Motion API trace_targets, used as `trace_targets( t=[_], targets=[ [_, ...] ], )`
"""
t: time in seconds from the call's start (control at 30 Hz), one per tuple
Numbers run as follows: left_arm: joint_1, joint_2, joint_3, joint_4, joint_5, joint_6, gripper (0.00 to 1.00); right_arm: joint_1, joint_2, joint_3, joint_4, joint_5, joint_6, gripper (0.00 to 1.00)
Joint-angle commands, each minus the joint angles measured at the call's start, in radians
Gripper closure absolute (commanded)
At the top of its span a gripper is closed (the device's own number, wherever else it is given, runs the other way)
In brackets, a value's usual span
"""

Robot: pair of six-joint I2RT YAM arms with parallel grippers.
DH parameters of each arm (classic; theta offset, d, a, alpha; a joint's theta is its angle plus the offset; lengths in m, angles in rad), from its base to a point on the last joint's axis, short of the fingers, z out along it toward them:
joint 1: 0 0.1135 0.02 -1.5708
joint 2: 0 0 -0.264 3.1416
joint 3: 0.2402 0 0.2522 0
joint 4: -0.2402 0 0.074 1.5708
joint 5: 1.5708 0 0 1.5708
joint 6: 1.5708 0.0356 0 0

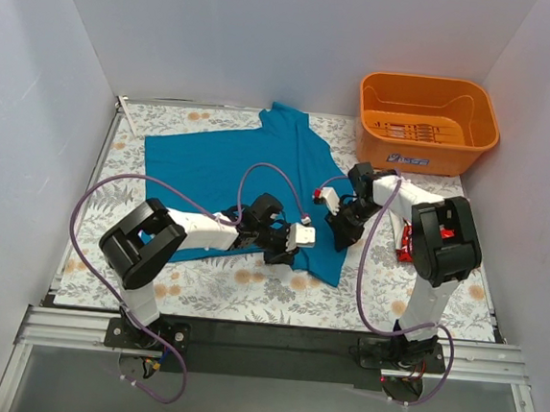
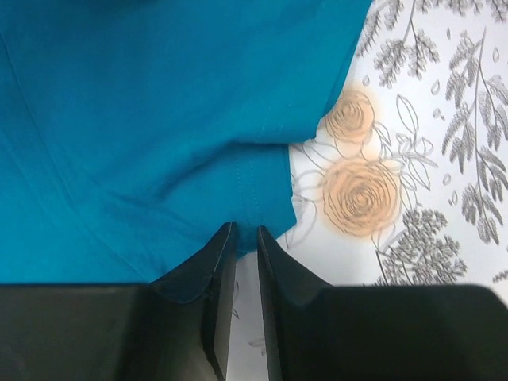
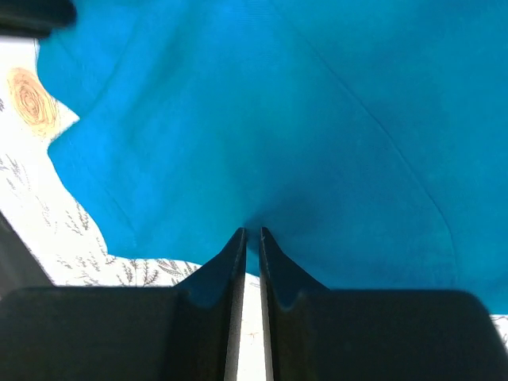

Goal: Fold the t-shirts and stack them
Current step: Flatten the tshirt out

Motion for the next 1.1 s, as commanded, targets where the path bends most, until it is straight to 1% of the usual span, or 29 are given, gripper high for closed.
trace_targets(
  t=[0.0,0.17,0.23,0.33,0.37,0.4,0.43,0.5,0.57,0.6,0.63,0.67,0.7,0.73,0.77,0.83,0.87,0.9,0.93,0.97,1.0,1.03,1.07],
  targets=[
    [-0.001,-0.07,-0.017,-0.103,0.01,0.07,0.85,0.02,-0.035,-0.107,-0.016,0.082,-0.101,0.83],
    [-0.001,-0.099,-0.049,-0.154,-0.002,0.086,0.88,0.026,-0.089,-0.18,-0.019,0.112,-0.127,0.83],
    [-0.001,-0.139,-0.069,-0.197,0.01,0.126,0.89,0.044,-0.126,-0.217,-0.027,0.118,-0.147,0.83],
    [0.005,-0.168,-0.083,-0.28,0.074,0.204,0.9,0.09,-0.179,-0.285,-0.056,0.106,-0.202,0.82],
    [0.011,-0.185,-0.081,-0.318,0.094,0.215,0.9,0.106,-0.207,-0.298,-0.067,0.1,-0.22,0.82],
    [0.014,-0.194,-0.071,-0.332,0.142,0.222,0.9,0.121,-0.222,-0.312,-0.08,0.089,-0.237,0.82],
    [0.017,-0.202,-0.065,-0.343,0.154,0.225,0.9,0.15,-0.236,-0.338,-0.105,0.068,-0.251,0.82],
    [0.031,-0.224,-0.036,-0.38,0.179,0.218,0.89,0.172,-0.273,-0.343,-0.142,0.042,-0.297,0.8],
    [0.06,-0.242,-0.006,-0.43,0.223,0.234,0.87,0.167,-0.285,-0.294,-0.186,0.002,-0.297,0.78],
    [0.119,-0.266,0.009,-0.479,0.255,0.23,0.86,0.161,-0.284,-0.265,-0.197,-0.007,-0.294,0.77],
    [0.155,-0.282,0.046,-0.492,0.298,0.212,0.85,0.134,-0.279,-0.23,-0.211,-0.032,-0.29,0.76],
    [0.231,-0.293,0.066,-0.501,0.312,0.164,0.85,0.115,-0.272,-0.138,-0.217,-0.047,-0.27,0.76],
    [0.271,-0.303,0.089,-0.531,0.328,0.155,0.85,0.097,-0.253,-0.095,-0.214,-0.059,-0.256,0.76],
    [0.308,-0.306,0.136,-0.545,0.314,0.137,0.85,0.059,-0.238,-0.04,-0.211,-0.087,-0.244,0.76],
    [0.384,-0.306,0.156,-0.535,0.287,0.065,0.85,0.042,-0.201,0.05,-0.199,-0.095,-0.204,0.76],
    [0.46,-0.279,0.228,-0.536,0.222,0.025,0.85,0.003,-0.164,0.132,-0.154,-0.095,-0.132,0.76],
    [0.544,-0.262,0.253,-0.532,0.208,0.012,0.85,-0.006,-0.138,0.18,-0.113,-0.08,-0.095,0.76],
    [0.581,-0.244,0.271,-0.521,0.184,-0.033,0.85,-0.011,-0.128,0.191,-0.035,-0.055,-0.036,0.76],
    [0.613,-0.195,0.29,-0.504,0.136,-0.061,0.85,-0.012,-0.117,0.2,0.011,0.015,-0.012,0.76],
    [0.671,-0.164,0.335,-0.474,0.037,-0.098,0.85,-0.012,-0.092,0.208,0.043,0.049,0.0,0.77],
    [0.699,-0.132,0.362,-0.47,-0.012,-0.139,0.86,-0.012,-0.077,0.226,0.103,0.084,0.028,0.77],
    [0.725,-0.054,0.398,-0.472,-0.045,-0.164,0.87,-0.012,-0.06,0.238,0.128,0.15,0.036,0.78],
    [0.776,-0.023,0.458,-0.473,-0.075,-0.181,0.88,-0.014,-0.025,0.252,0.146,0.177,0.042,0.78]
  ],
)
